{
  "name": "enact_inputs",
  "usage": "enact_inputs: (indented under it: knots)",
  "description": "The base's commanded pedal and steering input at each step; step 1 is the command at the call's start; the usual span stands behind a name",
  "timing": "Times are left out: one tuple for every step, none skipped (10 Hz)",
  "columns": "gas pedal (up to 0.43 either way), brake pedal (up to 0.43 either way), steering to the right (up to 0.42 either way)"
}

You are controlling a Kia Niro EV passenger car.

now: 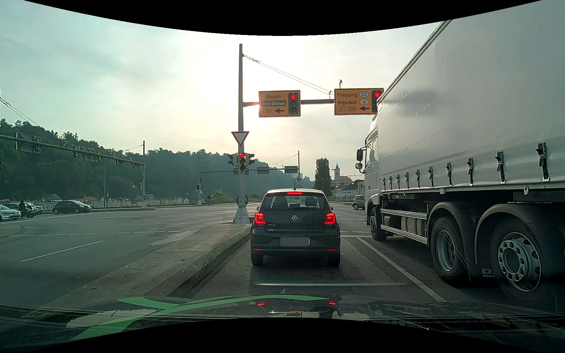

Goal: Follow the waypoints while adhering to traffic rules and regulations

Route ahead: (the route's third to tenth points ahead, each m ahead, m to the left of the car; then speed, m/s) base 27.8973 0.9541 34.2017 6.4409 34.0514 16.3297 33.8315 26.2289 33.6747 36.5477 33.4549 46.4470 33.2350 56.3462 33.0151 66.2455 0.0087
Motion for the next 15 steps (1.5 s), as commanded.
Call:
enact_inputs:
  knots:
    - [0.0,0.299,0.002]
    - [0.0,0.299,0.002]
    - [0.0,0.299,0.003]
    - [0.0,0.299,0.003]
    - [0.0,0.299,0.002]
    - [0.0,0.299,0.002]
    - [0.0,0.299,0.003]
    - [0.0,0.299,0.002]
    - [0.0,0.299,0.002]
    - [0.0,0.299,0.003]
    - [0.0,0.299,0.002]
    - [0.0,0.299,0.002]
    - [0.0,0.299,0.002]
    - [0.0,0.299,0.003]
    - [0.0,0.299,0.002]
